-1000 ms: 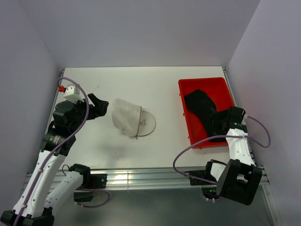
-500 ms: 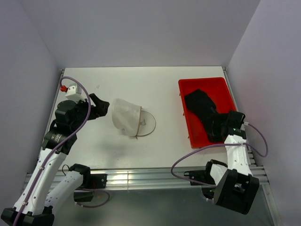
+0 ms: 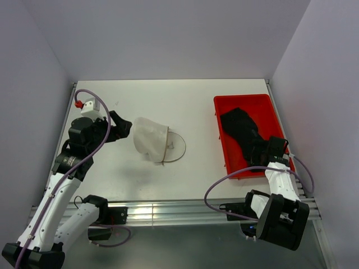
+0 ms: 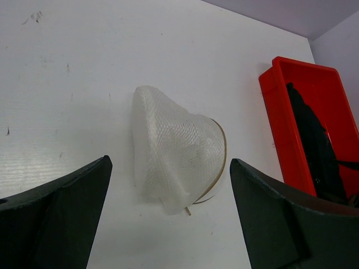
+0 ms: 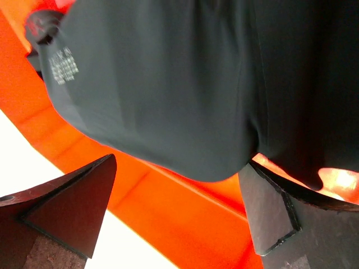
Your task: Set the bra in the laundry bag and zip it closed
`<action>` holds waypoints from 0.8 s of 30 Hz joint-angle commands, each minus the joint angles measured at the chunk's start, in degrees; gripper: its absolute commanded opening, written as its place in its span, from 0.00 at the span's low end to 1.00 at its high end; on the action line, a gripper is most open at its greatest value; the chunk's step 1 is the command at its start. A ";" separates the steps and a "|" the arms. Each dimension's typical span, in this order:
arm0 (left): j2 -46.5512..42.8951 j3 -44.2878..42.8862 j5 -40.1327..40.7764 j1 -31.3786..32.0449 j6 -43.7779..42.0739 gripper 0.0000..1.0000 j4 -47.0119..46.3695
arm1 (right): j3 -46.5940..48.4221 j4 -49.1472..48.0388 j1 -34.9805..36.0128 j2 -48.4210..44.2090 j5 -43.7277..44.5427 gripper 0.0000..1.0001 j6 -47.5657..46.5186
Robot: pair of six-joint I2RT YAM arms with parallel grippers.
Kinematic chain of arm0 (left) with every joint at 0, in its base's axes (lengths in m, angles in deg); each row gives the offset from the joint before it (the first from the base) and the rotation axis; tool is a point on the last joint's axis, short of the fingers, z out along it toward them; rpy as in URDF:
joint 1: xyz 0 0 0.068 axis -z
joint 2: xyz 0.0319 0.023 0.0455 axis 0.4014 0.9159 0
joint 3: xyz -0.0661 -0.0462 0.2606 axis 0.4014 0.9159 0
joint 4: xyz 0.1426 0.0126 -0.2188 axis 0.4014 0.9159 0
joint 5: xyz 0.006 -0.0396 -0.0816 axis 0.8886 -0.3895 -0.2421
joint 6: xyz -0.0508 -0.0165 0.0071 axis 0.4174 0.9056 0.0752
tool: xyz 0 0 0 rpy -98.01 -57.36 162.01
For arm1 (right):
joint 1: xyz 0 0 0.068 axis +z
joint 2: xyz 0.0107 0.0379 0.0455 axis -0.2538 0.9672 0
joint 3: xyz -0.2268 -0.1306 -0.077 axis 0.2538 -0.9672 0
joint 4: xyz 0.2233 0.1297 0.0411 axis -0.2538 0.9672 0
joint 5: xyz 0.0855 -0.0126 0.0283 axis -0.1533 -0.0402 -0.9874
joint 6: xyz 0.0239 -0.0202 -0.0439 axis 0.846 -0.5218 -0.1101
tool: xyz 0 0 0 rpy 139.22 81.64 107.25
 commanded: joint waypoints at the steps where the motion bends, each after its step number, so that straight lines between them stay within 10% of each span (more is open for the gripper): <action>1: 0.24 -0.06 -0.72 -0.26 0.59 0.93 -2.94 | 0.46 -2.56 -0.21 0.00 4.99 0.95 1.78; 11: 1.74 -0.14 -0.72 -0.26 0.67 0.93 -3.02 | 3.80 -7.21 -0.12 5.35 10.80 0.72 -0.15; 24: 3.93 -0.32 0.60 -0.26 0.23 0.88 -2.76 | 12.15 -7.93 0.05 8.35 14.06 0.00 -10.86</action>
